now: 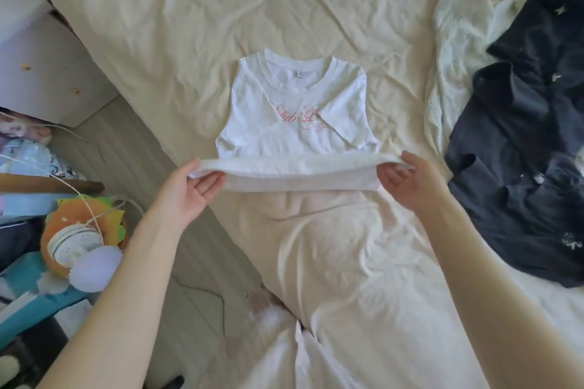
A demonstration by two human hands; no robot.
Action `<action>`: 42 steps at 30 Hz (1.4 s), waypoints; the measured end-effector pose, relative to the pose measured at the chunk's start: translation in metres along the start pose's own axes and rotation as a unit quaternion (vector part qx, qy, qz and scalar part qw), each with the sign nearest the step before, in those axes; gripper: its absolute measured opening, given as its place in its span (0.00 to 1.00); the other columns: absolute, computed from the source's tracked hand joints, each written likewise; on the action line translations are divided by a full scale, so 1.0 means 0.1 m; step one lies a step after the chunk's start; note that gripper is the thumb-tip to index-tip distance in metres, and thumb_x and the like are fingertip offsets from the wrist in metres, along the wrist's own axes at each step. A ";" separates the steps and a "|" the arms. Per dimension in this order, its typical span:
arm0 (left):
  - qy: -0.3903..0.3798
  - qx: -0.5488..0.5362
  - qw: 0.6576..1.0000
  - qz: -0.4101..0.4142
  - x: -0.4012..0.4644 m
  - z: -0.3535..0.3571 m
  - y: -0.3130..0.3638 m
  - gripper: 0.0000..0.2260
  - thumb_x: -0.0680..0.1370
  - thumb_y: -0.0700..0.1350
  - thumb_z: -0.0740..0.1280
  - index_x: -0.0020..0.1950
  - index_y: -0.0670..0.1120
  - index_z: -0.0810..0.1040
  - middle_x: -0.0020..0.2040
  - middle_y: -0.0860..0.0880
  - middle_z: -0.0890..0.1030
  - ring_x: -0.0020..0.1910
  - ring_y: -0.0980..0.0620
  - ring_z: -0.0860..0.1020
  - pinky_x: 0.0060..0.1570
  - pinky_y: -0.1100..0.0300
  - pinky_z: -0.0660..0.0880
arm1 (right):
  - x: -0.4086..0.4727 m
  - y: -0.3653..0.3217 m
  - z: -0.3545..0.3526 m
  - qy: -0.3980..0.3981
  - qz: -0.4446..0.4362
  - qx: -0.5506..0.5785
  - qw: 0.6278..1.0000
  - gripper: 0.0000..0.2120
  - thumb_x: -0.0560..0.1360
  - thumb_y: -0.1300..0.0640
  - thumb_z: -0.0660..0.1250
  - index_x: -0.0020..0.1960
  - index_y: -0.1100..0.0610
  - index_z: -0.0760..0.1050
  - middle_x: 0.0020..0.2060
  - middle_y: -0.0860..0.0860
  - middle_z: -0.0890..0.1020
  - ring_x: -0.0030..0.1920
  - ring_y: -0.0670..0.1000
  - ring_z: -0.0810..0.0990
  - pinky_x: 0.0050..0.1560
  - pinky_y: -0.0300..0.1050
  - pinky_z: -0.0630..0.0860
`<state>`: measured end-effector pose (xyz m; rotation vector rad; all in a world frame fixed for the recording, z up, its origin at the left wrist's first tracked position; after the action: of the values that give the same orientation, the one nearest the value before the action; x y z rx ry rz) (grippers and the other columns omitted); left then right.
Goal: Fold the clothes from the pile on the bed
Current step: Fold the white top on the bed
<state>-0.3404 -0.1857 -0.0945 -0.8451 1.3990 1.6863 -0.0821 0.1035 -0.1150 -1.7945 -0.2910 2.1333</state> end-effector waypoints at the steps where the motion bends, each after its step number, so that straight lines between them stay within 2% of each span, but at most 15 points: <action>1: -0.002 -0.003 1.000 0.002 0.10 0.17 0.13 0.06 0.80 0.40 0.61 0.44 0.40 0.72 0.36 0.41 0.82 0.37 0.47 0.82 0.33 0.56 0.80 | 0.05 -0.12 0.18 -0.006 -0.001 0.002 1.000 0.06 0.79 0.60 0.62 0.45 0.61 0.68 0.38 0.55 0.74 0.40 0.52 0.78 0.31 0.46 0.81; 4: -0.010 0.014 1.000 0.019 0.42 0.70 0.52 0.08 0.80 0.39 0.59 0.42 0.41 0.70 0.31 0.42 0.81 0.36 0.47 0.81 0.42 0.55 0.79 | 0.24 -0.43 0.67 -0.009 0.006 0.022 1.000 0.07 0.79 0.60 0.61 0.43 0.61 0.69 0.31 0.55 0.77 0.36 0.51 0.79 0.30 0.46 0.81; 7: -0.038 0.015 0.998 0.037 0.76 1.23 0.86 0.07 0.81 0.39 0.58 0.43 0.40 0.69 0.30 0.42 0.82 0.30 0.48 0.82 0.33 0.56 0.80 | 0.51 -0.70 1.11 -0.016 -0.007 0.031 0.999 0.07 0.79 0.60 0.60 0.45 0.63 0.70 0.39 0.56 0.79 0.37 0.53 0.81 0.32 0.46 0.81; 11: -0.085 -0.009 0.995 0.045 1.19 1.61 1.08 0.10 0.82 0.47 0.57 0.53 0.41 0.70 0.46 0.43 0.81 0.41 0.48 0.82 0.39 0.55 0.80 | 0.87 -0.88 1.45 -0.062 -0.043 0.068 0.995 0.11 0.79 0.58 0.60 0.56 0.65 0.69 0.49 0.59 0.79 0.49 0.58 0.81 0.45 0.52 0.80; 13: -0.068 0.047 0.995 0.050 1.33 1.50 1.01 0.08 0.82 0.48 0.58 0.51 0.44 0.71 0.48 0.46 0.79 0.43 0.50 0.81 0.41 0.59 0.79 | 0.97 -0.84 1.38 -0.068 -0.048 0.060 0.995 0.14 0.79 0.56 0.61 0.62 0.61 0.66 0.52 0.59 0.77 0.54 0.59 0.78 0.53 0.54 0.78; 15: -0.007 0.150 0.986 0.071 1.41 1.16 0.86 0.04 0.80 0.45 0.61 0.47 0.47 0.72 0.44 0.49 0.78 0.37 0.54 0.79 0.36 0.63 0.76 | 1.02 -0.69 1.13 -0.034 -0.047 -0.032 0.998 0.11 0.79 0.56 0.61 0.59 0.59 0.67 0.52 0.56 0.77 0.52 0.56 0.79 0.54 0.52 0.78; 18: 0.103 0.272 0.949 0.123 1.41 0.52 0.62 0.06 0.78 0.41 0.65 0.54 0.44 0.76 0.40 0.50 0.77 0.33 0.56 0.75 0.31 0.66 0.73 | 1.01 -0.51 0.54 0.079 -0.121 -0.209 0.967 0.03 0.79 0.57 0.60 0.48 0.56 0.70 0.41 0.51 0.75 0.41 0.49 0.76 0.42 0.42 0.75; 21: 0.113 0.351 0.918 0.145 1.34 0.23 0.36 0.12 0.76 0.44 0.67 0.58 0.43 0.77 0.43 0.52 0.78 0.38 0.56 0.75 0.35 0.65 0.71 | 0.88 -0.41 0.11 0.167 -0.209 -0.365 0.892 0.08 0.77 0.51 0.64 0.48 0.56 0.73 0.39 0.49 0.74 0.39 0.46 0.72 0.38 0.38 0.69; 22: 0.098 0.358 0.917 0.144 1.32 0.22 0.28 0.12 0.76 0.46 0.68 0.58 0.44 0.76 0.45 0.51 0.78 0.39 0.57 0.75 0.36 0.65 0.71 | 0.86 -0.33 0.02 0.164 -0.209 -0.374 0.889 0.11 0.76 0.49 0.65 0.51 0.56 0.74 0.41 0.49 0.75 0.40 0.46 0.73 0.40 0.38 0.70; 26: 0.057 0.331 0.933 0.128 1.27 0.27 0.14 0.14 0.75 0.47 0.70 0.59 0.50 0.72 0.50 0.52 0.77 0.39 0.55 0.78 0.40 0.61 0.76 | 0.90 -0.03 0.03 0.054 -0.160 -0.387 0.906 0.15 0.76 0.51 0.67 0.59 0.57 0.74 0.48 0.49 0.77 0.45 0.47 0.77 0.41 0.42 0.75; 30: 0.064 0.287 0.948 0.119 1.27 0.25 0.19 0.11 0.77 0.38 0.67 0.59 0.42 0.74 0.45 0.48 0.79 0.36 0.52 0.78 0.38 0.61 0.79 | 0.98 -0.10 0.23 -0.012 -0.148 -0.399 0.905 0.04 0.76 0.62 0.67 0.44 0.57 0.79 0.45 0.55 0.78 0.38 0.48 0.78 0.40 0.42 0.75; 33: 0.060 0.260 0.959 0.094 1.28 0.23 0.21 0.10 0.77 0.36 0.65 0.58 0.41 0.74 0.45 0.46 0.80 0.38 0.50 0.79 0.37 0.62 0.79 | 1.07 -0.28 0.22 -0.003 -0.106 -0.302 0.948 0.05 0.75 0.64 0.67 0.40 0.59 0.77 0.35 0.49 0.82 0.36 0.45 0.81 0.39 0.37 0.77; 36: 0.066 0.259 0.960 0.080 1.30 0.19 0.21 0.11 0.78 0.35 0.64 0.60 0.40 0.74 0.45 0.46 0.79 0.40 0.50 0.79 0.40 0.60 0.77 | 1.10 -0.34 0.12 0.040 -0.079 -0.249 0.964 0.11 0.73 0.66 0.69 0.34 0.59 0.70 0.24 0.49 0.72 0.27 0.46 0.71 0.29 0.37 0.71; 38: 0.079 0.263 0.959 0.074 1.32 0.13 0.20 0.13 0.78 0.34 0.63 0.62 0.38 0.73 0.44 0.47 0.78 0.40 0.51 0.77 0.41 0.60 0.76 | 1.08 -0.29 0.02 0.090 -0.065 -0.263 0.958 0.12 0.71 0.67 0.70 0.34 0.59 0.70 0.27 0.51 0.69 0.29 0.47 0.68 0.30 0.39 0.70; 42: 0.093 0.258 0.959 0.071 1.37 0.05 0.16 0.14 0.78 0.34 0.63 0.64 0.39 0.73 0.47 0.46 0.78 0.40 0.52 0.77 0.40 0.61 0.75 | 1.01 -0.23 -0.05 0.165 -0.077 -0.288 0.940 0.02 0.71 0.68 0.68 0.41 0.64 0.75 0.38 0.56 0.75 0.35 0.51 0.73 0.37 0.43 0.74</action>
<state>-0.4208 -0.1622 -0.2044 -0.6224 1.9539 1.2647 -0.0897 0.1631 -0.1996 -2.3053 -1.0119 1.7020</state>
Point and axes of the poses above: each hand's wrist, its own x-axis towards the middle knuckle, its own z-axis out of the palm, y = z × x, the point moved 10 cm from there along x, towards the middle knuckle
